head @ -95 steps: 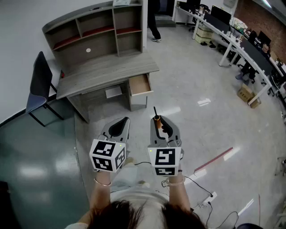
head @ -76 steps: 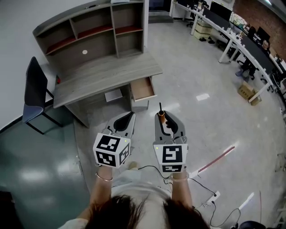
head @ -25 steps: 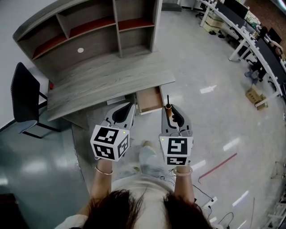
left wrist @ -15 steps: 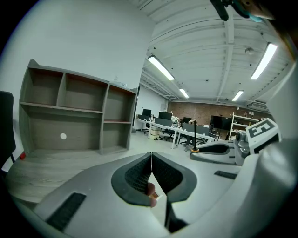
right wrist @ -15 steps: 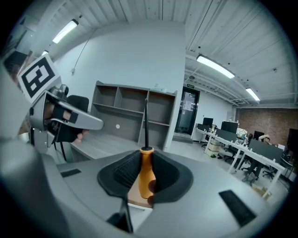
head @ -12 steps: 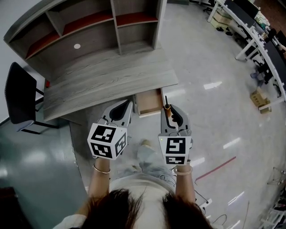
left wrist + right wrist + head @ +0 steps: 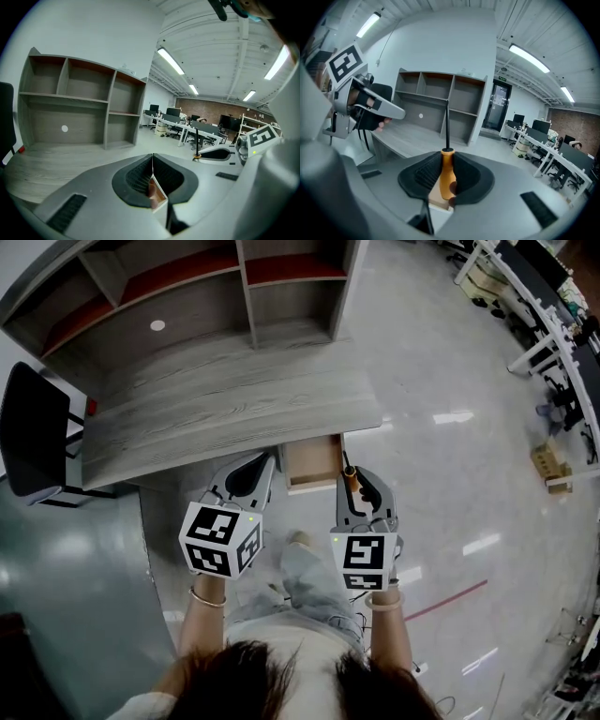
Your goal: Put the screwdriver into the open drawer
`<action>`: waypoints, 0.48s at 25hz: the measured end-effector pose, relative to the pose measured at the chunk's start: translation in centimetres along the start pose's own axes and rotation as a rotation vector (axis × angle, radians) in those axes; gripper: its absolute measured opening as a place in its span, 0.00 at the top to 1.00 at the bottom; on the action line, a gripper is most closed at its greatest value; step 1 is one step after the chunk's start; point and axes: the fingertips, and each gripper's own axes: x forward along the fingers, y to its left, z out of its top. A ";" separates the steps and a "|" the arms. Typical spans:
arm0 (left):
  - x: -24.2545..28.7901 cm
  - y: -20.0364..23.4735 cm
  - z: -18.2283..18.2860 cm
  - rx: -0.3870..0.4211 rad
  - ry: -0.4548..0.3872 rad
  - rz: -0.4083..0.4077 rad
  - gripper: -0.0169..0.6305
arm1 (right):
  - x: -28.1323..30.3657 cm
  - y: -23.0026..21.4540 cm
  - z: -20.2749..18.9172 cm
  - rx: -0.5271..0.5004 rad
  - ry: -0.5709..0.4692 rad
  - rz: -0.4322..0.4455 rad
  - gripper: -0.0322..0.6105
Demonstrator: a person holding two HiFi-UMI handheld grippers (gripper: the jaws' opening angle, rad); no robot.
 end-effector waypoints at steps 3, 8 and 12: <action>1.1 0.8 -0.5 -0.013 0.016 0.012 0.95 | 1.5 -0.2 -0.7 -0.015 0.014 0.021 0.81; 2.7 1.8 -1.5 -0.032 0.040 0.037 0.95 | 3.6 -0.7 -2.5 -0.064 0.058 0.040 0.81; 3.9 2.6 -2.3 -0.048 0.055 0.055 0.95 | 5.2 -0.8 -3.9 -0.085 0.087 0.071 0.81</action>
